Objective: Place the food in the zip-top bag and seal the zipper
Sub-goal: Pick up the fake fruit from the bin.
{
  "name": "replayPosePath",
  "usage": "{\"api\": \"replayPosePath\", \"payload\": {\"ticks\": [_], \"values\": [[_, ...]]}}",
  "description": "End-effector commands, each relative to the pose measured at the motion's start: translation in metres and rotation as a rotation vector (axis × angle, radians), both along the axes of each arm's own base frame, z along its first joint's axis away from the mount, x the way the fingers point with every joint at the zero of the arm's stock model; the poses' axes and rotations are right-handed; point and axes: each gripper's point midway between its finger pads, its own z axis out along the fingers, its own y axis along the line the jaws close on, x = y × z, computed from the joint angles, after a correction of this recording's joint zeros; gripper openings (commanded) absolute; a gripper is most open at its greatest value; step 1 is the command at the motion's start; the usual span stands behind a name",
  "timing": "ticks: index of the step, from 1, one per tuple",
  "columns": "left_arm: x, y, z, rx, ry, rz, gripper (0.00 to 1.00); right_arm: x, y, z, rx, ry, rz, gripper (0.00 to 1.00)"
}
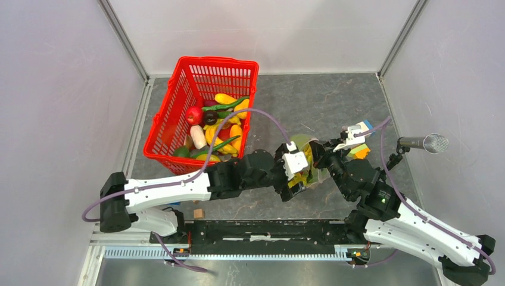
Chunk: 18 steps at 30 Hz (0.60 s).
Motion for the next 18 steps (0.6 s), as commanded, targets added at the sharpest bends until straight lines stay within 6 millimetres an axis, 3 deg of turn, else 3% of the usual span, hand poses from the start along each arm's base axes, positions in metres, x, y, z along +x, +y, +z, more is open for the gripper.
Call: {"api": "replayPosePath", "payload": {"ticks": [1,4,7,15,18], "values": [[-0.001,0.007,0.08,-0.204,-0.003,-0.015,1.0,0.001,0.003,0.036,0.118,-0.069,-0.001,0.03],[0.007,0.023,0.102,-0.27,-0.021,0.025,1.0,0.001,0.004,0.034,0.115,-0.07,0.004,0.03],[0.023,0.045,0.111,-0.306,-0.03,0.137,1.0,0.0,0.006,0.036,0.112,-0.079,0.019,0.03],[0.074,0.126,0.118,-0.325,-0.081,0.489,1.0,-0.001,0.009,0.035,0.097,-0.084,0.037,0.03],[0.098,0.155,0.111,-0.317,-0.056,0.621,1.0,0.0,0.01,0.038,0.116,-0.099,0.037,0.03]]}}
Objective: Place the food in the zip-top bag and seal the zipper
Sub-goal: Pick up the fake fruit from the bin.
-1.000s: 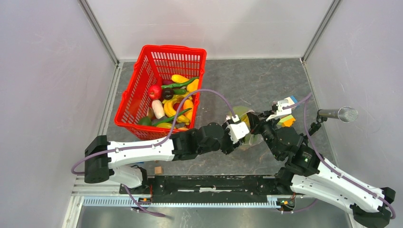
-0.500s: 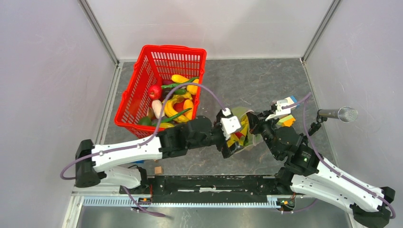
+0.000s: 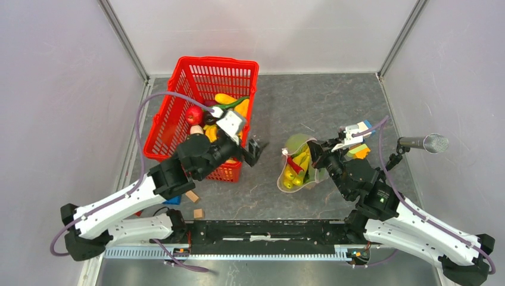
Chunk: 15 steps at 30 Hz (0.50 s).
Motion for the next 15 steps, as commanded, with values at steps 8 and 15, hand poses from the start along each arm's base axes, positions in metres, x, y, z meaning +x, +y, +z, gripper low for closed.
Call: {"api": "replayPosePath", "payload": {"ticks": [8,15], "values": [[0.092,0.112,-0.055,-0.027,0.278,0.545,1.0,0.0,0.0,0.039,0.117,-0.097,0.004,0.04],[0.127,0.152,-0.111,-0.034,0.51,0.666,1.0,-0.001,-0.001,0.042,0.113,-0.103,0.003,0.04]]}}
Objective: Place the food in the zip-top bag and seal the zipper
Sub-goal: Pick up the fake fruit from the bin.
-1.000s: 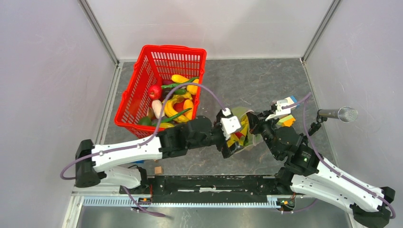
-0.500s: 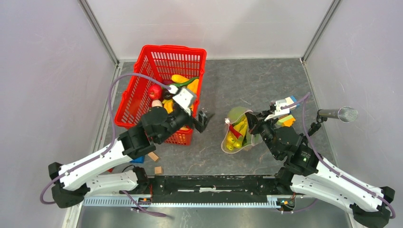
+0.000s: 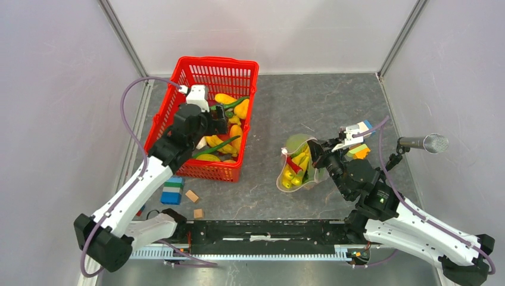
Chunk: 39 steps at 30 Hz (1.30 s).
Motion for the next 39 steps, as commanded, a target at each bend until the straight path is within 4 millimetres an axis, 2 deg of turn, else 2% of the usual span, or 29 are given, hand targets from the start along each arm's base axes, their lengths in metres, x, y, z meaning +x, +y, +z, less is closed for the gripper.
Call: {"api": "replayPosePath", "payload": {"ticks": [1,6,9,17,19,22,25,28,34,37,39], "values": [[0.006,0.012,-0.033,-0.103,0.145,0.072,1.0,-0.002,-0.002,0.038,0.108,-0.083,0.002,0.05],[0.022,0.049,-0.066,-0.139,0.266,0.293,1.0,-0.002,-0.002,0.04,0.106,-0.087,0.004,0.05],[0.026,0.069,-0.076,-0.096,0.294,0.427,1.0,-0.002,-0.004,0.039,0.103,-0.087,-0.003,0.06],[0.04,0.088,-0.091,-0.029,0.281,0.559,1.0,-0.001,-0.004,0.037,0.1,-0.085,-0.003,0.07],[0.05,0.084,-0.094,-0.036,0.25,0.537,1.0,-0.002,-0.005,0.037,0.104,-0.087,-0.007,0.07],[0.077,0.064,-0.083,-0.047,0.166,0.419,1.0,-0.001,-0.004,0.036,0.107,-0.088,-0.005,0.08],[0.102,0.062,-0.08,-0.003,0.109,0.414,1.0,-0.001,0.0,0.036,0.102,-0.084,0.01,0.08],[0.129,0.061,-0.089,0.02,0.124,0.432,1.0,-0.001,0.001,0.035,0.103,-0.081,0.009,0.08],[0.156,0.076,-0.131,0.038,0.219,0.459,1.0,0.0,0.002,0.035,0.098,-0.08,0.008,0.08],[0.159,0.08,-0.153,0.026,0.287,0.447,1.0,0.001,0.003,0.034,0.095,-0.079,0.007,0.08],[0.159,0.079,-0.163,0.031,0.311,0.437,0.96,0.001,0.004,0.034,0.095,-0.078,0.009,0.08]]}}
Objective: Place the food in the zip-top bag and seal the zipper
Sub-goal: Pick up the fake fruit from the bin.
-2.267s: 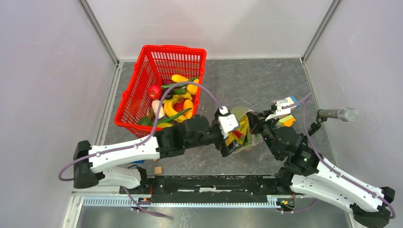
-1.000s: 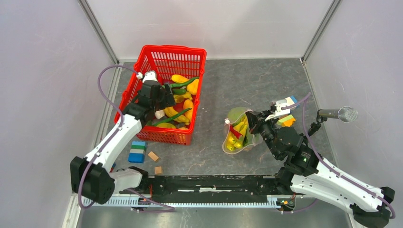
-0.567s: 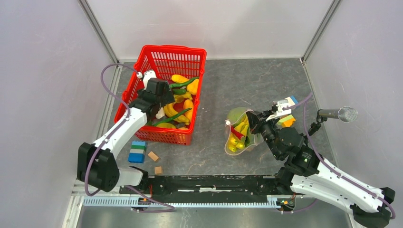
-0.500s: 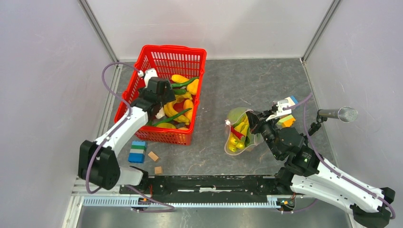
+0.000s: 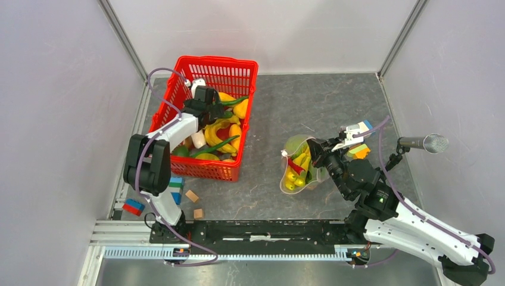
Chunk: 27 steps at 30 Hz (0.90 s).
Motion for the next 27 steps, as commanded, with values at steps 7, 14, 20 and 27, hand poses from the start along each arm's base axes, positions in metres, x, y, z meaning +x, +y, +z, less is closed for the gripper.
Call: {"api": "replayPosePath", "payload": {"ticks": [7,14,20,27], "values": [[0.002,-0.006,0.001,-0.081,-0.009,-0.068,0.52,0.0,0.007,0.029,0.101,-0.056,0.021,0.08],[-0.021,-0.009,0.045,-0.13,-0.096,-0.109,0.33,-0.002,0.008,0.029,0.114,-0.052,0.034,0.08],[-0.042,-0.005,0.095,-0.151,-0.21,-0.126,0.34,-0.002,0.008,0.029,0.114,-0.052,0.034,0.08],[-0.084,-0.067,0.192,-0.324,-0.413,-0.514,0.38,-0.001,0.009,0.028,0.113,-0.05,0.031,0.08]]}}
